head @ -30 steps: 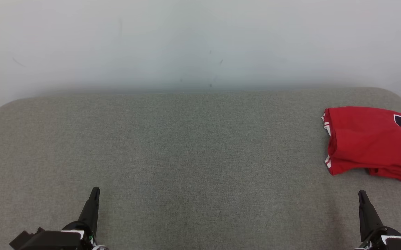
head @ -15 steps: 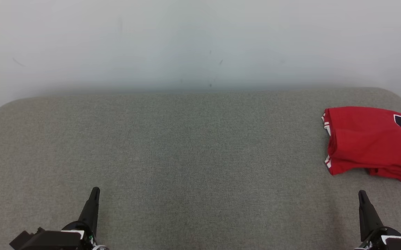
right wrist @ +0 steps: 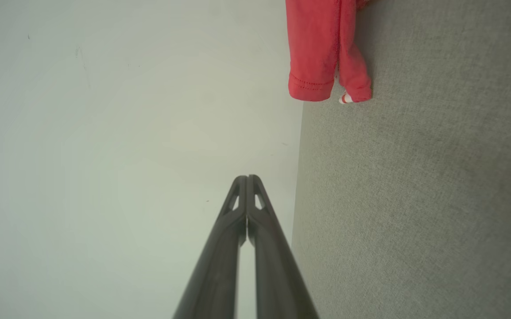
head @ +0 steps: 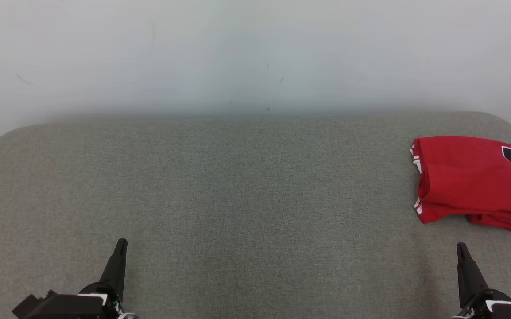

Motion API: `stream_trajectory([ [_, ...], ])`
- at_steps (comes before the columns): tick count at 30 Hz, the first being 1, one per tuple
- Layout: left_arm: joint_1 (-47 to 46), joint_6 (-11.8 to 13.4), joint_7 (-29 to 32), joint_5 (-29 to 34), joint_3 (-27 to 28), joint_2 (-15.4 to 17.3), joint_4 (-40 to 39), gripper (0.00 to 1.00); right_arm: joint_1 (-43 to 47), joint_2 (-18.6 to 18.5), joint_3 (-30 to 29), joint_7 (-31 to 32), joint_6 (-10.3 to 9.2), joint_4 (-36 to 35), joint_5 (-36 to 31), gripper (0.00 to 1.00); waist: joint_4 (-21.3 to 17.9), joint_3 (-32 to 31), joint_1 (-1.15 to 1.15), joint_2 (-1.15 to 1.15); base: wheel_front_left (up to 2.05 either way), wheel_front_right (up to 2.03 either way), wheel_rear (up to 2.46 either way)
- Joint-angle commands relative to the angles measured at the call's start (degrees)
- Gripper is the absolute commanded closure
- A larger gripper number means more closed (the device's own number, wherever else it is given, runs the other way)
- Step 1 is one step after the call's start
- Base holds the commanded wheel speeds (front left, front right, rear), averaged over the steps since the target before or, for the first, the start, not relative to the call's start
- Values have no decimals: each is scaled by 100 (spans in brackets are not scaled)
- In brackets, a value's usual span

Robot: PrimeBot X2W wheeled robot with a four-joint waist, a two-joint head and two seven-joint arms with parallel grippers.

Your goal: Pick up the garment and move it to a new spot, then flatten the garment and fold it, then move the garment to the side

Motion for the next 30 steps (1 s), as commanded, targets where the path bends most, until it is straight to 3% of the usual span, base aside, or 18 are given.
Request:
stream_trajectory([
  [1,-35,-14,0,-53,12,-10,6,100,-30,-3,-11,11,-12,-20,25,100,0,0,0,0,0,0,0],
  [30,-34,-14,-2,-53,10,-10,5,100,-30,-3,-10,11,-12,-20,25,100,0,0,0,0,0,0,0],
])
